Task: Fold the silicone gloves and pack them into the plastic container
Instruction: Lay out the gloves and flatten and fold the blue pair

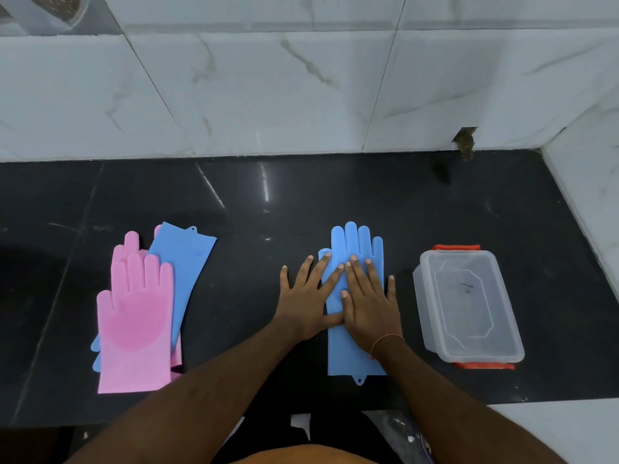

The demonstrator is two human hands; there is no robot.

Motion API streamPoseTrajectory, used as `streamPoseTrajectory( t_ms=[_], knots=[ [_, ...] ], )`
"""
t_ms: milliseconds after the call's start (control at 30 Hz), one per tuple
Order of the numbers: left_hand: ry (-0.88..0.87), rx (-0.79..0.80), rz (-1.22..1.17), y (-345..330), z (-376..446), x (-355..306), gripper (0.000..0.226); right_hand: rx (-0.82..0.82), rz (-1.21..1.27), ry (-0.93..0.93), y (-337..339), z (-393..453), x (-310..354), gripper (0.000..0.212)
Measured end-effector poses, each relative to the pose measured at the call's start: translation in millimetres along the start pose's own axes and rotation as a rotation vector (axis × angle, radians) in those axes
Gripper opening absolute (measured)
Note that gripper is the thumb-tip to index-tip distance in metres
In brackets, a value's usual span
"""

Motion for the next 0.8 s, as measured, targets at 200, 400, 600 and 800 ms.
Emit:
streamPoseTrajectory(
  t_ms=[200,400,600,800],
  knots=[
    [0.012,-0.006,-0.009,0,-1,0,0.105,-0.048,-0.021,0.021,0,-2,-3,0.064],
    [0.02,0.007,-0.006,4,-6,4,0.103,-0.004,-0.052,0.0,-3,0,3,0.065],
    [-0.046,0.012,-0.014,6,-18,12,0.094,0.028,-0.127,-0.029,14,2,29,0.069],
    [0.014,-0.066,0.016,28,-65,82,0.089,0.029,-0.132,0.088,32,11,128,0.069]
  ],
)
Point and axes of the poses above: each hand's wrist, its own z-axis towards the middle knuckle, its own y-axis out of the back of the hand, x = y × z, the point moved 10 cm from there along z, towards the middle knuckle, and after that the axes turned 6 degrees about -z, right-handed, at the moved point
